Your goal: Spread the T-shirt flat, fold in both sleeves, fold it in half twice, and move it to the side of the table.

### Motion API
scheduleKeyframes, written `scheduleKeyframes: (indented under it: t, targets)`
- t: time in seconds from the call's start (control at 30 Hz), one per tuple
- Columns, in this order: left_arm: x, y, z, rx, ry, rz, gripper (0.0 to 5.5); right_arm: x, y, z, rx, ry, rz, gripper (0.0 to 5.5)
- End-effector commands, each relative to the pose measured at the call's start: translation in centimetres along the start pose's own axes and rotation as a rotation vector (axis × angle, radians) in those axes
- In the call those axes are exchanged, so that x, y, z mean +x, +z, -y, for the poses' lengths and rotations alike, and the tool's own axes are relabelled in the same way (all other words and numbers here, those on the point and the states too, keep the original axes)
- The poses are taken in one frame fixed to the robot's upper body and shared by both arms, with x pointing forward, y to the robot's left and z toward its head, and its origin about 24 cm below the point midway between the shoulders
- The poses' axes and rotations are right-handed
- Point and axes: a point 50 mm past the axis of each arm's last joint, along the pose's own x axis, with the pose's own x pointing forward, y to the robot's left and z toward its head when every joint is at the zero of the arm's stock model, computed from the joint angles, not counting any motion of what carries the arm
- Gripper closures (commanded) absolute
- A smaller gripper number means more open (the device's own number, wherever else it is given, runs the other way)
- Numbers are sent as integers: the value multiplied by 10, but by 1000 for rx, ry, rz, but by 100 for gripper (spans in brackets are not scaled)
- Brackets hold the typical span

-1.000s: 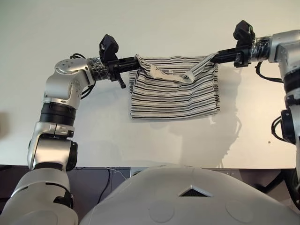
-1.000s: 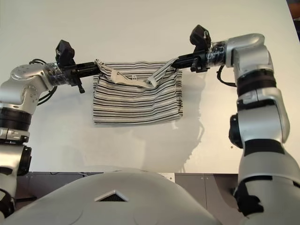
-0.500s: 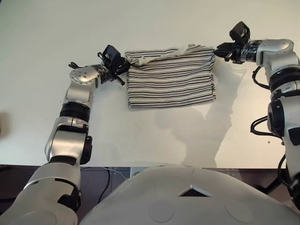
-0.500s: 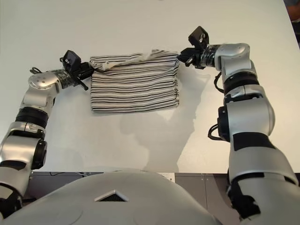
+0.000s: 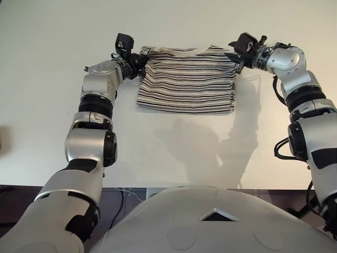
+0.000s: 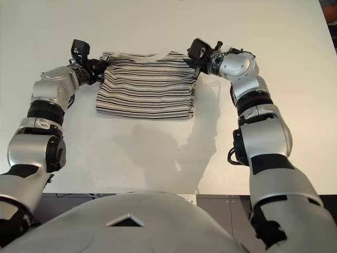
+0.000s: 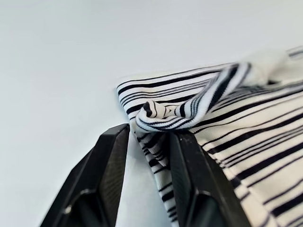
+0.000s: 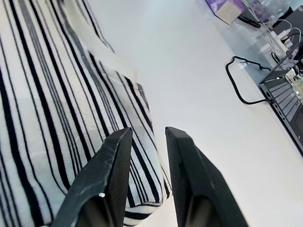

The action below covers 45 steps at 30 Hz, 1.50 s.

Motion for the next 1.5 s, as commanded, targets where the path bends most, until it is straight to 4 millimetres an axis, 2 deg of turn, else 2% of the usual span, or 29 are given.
scheduleKeyframes:
  t: [0.03,0.1,0.2,0.23,0.33,0.37,0.43,0.47,0.57,0.63,0.7,0.77,0.87,0.93,1.0,1.1,1.13,1.2,1.33,1.4,1.5]
  targets:
    - [-5,-5,-6,382,-17,-97,387,-2,-15,-9,-142,61,-121,423]
    - [-5,0,-6,558,-28,-97,360,-2,-20,-12,-169,77,-170,423]
    - [-4,13,-10,664,-6,-62,317,-3,-24,-13,-184,82,-196,423]
    - [-4,19,-11,660,1,-44,298,-3,-23,-14,-183,85,-195,423]
    - [-4,36,-17,622,51,-2,298,-1,-18,-13,-139,86,-147,423]
    - [-5,39,-19,595,65,6,298,0,-16,-13,-126,83,-130,423]
    - [-3,41,-20,432,72,17,298,1,-11,-11,-110,79,-102,423]
    - [-2,40,-20,428,73,3,298,1,-10,-9,-107,76,-93,423]
    - [-3,39,-23,545,116,-29,298,0,-5,2,-93,16,-85,423]
    - [-5,51,-23,676,152,20,298,-1,-4,9,-99,-29,-95,423]
    - [-7,68,-12,832,144,124,298,-3,-7,9,-126,-26,-134,423]
    - [-14,82,10,935,90,266,298,-4,-16,4,-183,19,-198,423]
    - [-38,88,43,987,7,426,298,-10,-27,-10,-344,158,-244,423]
    - [-59,78,54,1041,-4,461,298,-16,-32,-24,-535,327,-235,423]
    - [-79,53,66,1093,-36,434,298,-30,-41,-45,-685,600,-204,423]
    - [-105,21,88,1089,-146,380,298,-61,-50,-72,-651,928,-136,423]
    - [-112,16,91,1087,-167,358,298,-70,-43,-78,-582,974,-108,423]
    - [-123,4,93,1081,-202,303,298,-81,-13,-89,-402,1055,-3,423]
    - [-131,-25,82,1068,-213,175,298,-86,38,-108,-165,1093,200,423]
    - [-131,-44,76,1058,-202,101,298,-95,56,-121,-72,1112,276,423]
    - [-135,-65,70,1051,-183,34,298,-103,71,-127,9,1106,314,423]
